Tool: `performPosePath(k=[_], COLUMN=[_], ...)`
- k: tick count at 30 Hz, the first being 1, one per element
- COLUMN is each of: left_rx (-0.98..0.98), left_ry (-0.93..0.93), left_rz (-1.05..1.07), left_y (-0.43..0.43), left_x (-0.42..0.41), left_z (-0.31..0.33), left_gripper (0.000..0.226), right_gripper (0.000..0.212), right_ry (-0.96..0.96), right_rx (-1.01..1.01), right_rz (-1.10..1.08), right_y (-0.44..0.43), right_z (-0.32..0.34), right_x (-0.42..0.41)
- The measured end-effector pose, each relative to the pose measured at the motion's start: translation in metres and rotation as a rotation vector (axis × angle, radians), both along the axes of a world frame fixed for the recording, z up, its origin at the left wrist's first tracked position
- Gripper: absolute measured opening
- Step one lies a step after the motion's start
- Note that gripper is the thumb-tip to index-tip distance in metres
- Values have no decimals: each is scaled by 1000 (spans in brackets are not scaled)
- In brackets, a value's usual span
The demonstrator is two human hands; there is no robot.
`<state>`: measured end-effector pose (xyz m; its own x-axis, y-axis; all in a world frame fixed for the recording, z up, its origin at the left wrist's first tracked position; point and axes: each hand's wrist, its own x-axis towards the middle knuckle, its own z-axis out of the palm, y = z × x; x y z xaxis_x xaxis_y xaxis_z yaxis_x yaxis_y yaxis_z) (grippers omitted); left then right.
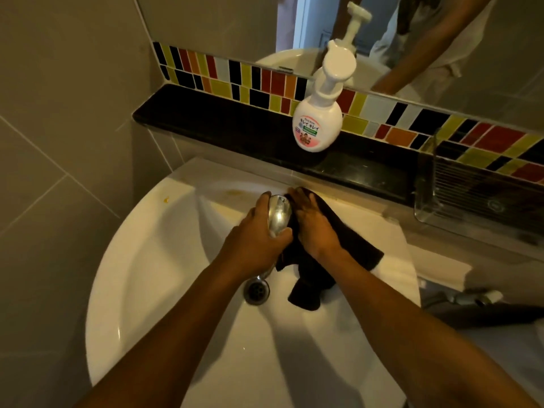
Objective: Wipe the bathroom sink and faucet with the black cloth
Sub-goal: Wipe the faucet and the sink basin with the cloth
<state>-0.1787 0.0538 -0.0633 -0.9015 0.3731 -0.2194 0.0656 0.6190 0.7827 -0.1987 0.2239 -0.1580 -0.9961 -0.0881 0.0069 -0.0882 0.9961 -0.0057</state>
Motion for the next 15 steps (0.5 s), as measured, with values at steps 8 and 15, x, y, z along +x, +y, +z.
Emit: performPosePath(k=[8, 15], left_rx=[14, -34], left_ry=[-6, 21], left_rz=[25, 35], left_y=[1, 6], left_x=[3, 2], left_z=[4, 6], left_gripper=[76, 70], right_gripper=[52, 41], right_ry=[70, 251], right_rx=[-352, -606], right_rz=[-120, -429], right_y=[14, -59], right_z=[-12, -24], right_x=[56, 44])
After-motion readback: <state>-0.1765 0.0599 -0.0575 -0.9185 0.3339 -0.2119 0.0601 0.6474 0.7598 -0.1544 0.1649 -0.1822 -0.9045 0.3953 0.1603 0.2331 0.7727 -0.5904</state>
